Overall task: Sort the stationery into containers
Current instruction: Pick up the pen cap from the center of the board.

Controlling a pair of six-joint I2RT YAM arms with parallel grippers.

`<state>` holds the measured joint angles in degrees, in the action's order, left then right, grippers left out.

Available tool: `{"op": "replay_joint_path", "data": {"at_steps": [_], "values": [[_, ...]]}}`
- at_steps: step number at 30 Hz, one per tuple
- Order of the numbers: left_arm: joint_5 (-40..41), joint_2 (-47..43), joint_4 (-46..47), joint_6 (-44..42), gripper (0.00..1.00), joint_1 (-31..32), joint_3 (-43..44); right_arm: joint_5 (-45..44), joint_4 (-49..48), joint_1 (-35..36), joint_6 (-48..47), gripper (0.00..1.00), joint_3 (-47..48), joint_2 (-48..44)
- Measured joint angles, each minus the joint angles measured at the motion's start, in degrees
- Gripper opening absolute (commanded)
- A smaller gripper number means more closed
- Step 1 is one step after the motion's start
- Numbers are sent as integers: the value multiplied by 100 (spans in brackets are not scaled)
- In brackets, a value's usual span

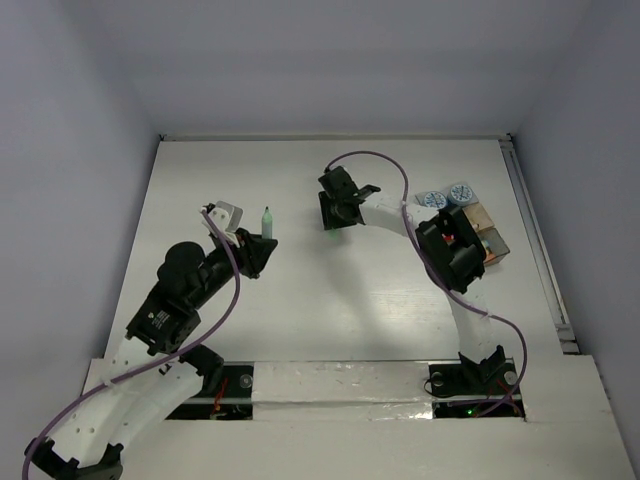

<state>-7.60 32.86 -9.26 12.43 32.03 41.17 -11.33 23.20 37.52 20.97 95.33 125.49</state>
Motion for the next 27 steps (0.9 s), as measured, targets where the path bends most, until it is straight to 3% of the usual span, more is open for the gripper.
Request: {"op": "replay_joint_path", "data": {"at_steps": [2, 6, 9, 27], "values": [[-17, -13, 2, 0, 0, -2, 0, -66, 46, 26, 9, 49, 7, 13], [-48, -35, 0, 0, 0, 0, -2, -129, 70, 48, 66, 67, 13, 13], [-74, -44, 2, 0, 0, 0, -2, -142, 48, 76, 90, 70, 13, 13], [-184, -122, 4, 0, 0, 0, -7, 59, -74, 81, 350, 52, -538, -343]]}}
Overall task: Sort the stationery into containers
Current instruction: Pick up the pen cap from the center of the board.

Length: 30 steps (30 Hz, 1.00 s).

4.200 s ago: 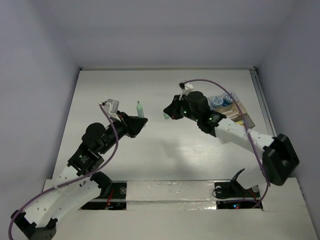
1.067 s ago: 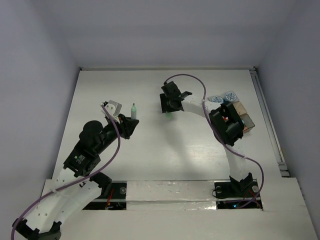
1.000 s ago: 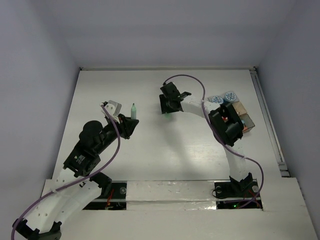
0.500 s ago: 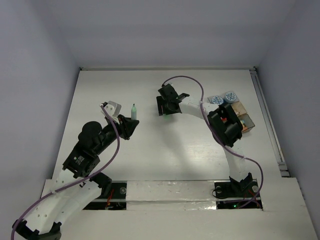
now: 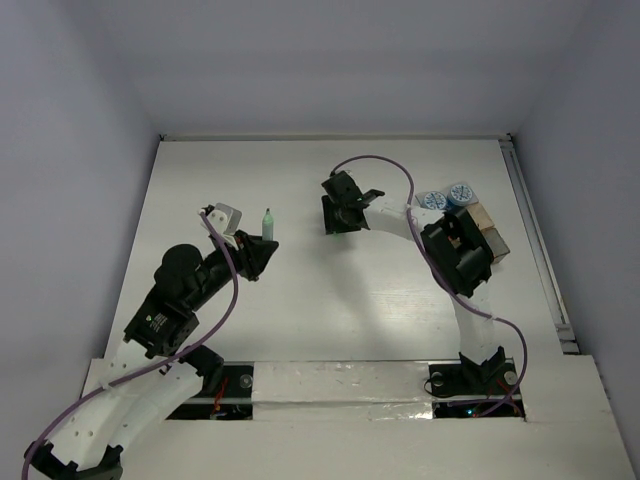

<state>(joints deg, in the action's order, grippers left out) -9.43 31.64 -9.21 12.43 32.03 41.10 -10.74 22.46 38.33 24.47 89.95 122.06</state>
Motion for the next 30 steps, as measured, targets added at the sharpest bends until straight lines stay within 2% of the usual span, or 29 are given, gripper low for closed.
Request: {"op": "replay_joint_path", "data": {"at_steps": [7, 15, 30], "values": [[-28, -17, 0, 2, 0, 0, -20, 44, 63, 0, -22, 52, 76, 37], [-68, -35, 11, 2, 0, 0, -26, -48, 518, 2, -391, 54, 662, 358], [-68, -37, 15, 2, 0, 0, -26, -133, 1145, 2, -914, 43, 1460, 802]]}}
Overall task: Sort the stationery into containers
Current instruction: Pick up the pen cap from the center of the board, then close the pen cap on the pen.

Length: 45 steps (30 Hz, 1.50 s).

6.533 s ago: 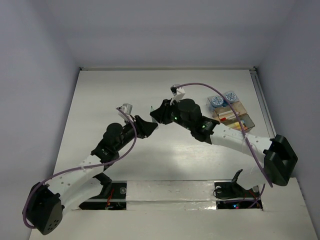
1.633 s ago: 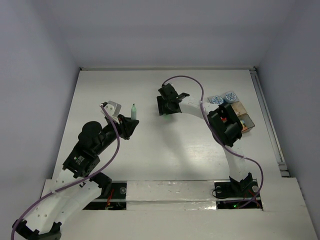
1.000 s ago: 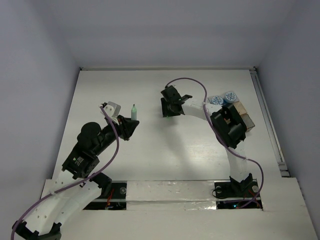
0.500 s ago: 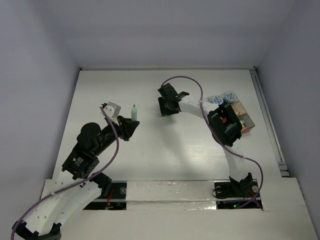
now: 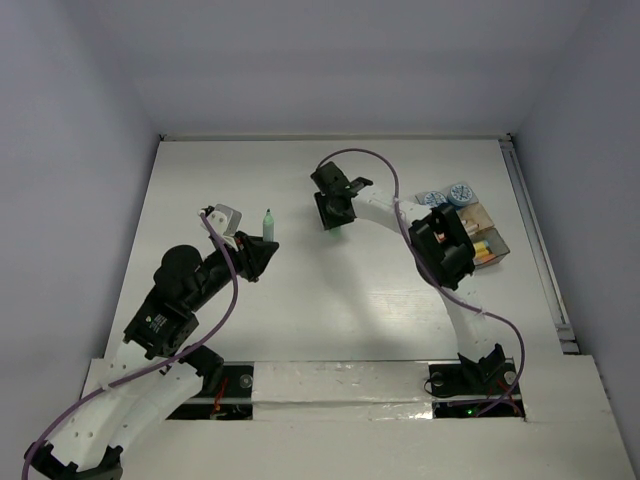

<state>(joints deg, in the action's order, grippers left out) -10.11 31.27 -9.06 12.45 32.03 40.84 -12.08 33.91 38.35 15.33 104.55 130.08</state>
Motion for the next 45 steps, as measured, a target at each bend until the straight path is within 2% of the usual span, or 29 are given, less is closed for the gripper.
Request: {"op": "replay_joint_path", "data": {"at_steps": [2, 5, 6, 11, 18, 21, 28, 31, 34, 39, 45], "values": [[0, 0, 0, 0, 0, -2, 0, -35, 22, 0, -28, 41, 105, 66], [0, 4, 0, 0, 0, -2, 0, -83, 28, 0, -68, 24, 216, 136], [2, 7, 0, 0, 0, 0, 0, -107, 39, 0, -70, 15, 234, 144], [-2, 42, 4, 0, 0, -2, 0, -142, -28, 0, -33, 1, 170, 114], [-90, 216, 9, 11, 0, 0, -2, -46, -319, 0, 39, 0, -365, -223], [-234, 282, 31, 66, 0, -2, -11, 76, -629, 0, 120, 0, -874, -636], [-667, 544, 197, 205, 0, -2, -72, 367, -1775, 0, 619, 0, -2385, -2929], [-785, 713, 245, 236, 0, -2, -74, 461, -2520, 35, 966, 0, -2758, -3915], [-833, 859, 267, 245, 0, -2, -74, 498, -3366, 197, 1285, 0, -2924, -4516], [-831, 940, 269, 245, 0, -2, -76, 494, -4317, 750, 1517, 0, -3029, -4725], [-767, 940, 278, 240, 0, -2, -76, 535, -4575, 1169, 1554, 0, -3040, -4634]]}}
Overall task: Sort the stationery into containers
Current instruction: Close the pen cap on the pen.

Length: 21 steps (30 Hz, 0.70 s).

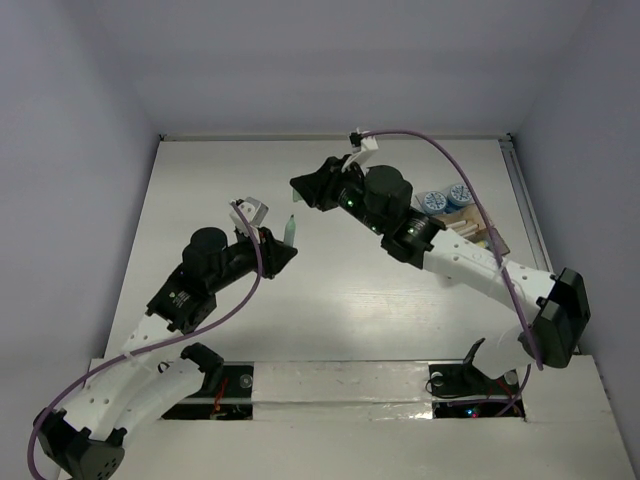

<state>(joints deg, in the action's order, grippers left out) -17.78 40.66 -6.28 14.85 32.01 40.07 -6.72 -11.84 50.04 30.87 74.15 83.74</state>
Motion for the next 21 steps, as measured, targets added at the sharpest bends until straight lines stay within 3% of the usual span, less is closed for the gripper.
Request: {"op": "replay_joint_path", "data": {"at_steps": [21], "values": [[267, -9, -4, -2, 0, -127, 0, -192, -234, 448, -26, 0, -7, 356]]}}
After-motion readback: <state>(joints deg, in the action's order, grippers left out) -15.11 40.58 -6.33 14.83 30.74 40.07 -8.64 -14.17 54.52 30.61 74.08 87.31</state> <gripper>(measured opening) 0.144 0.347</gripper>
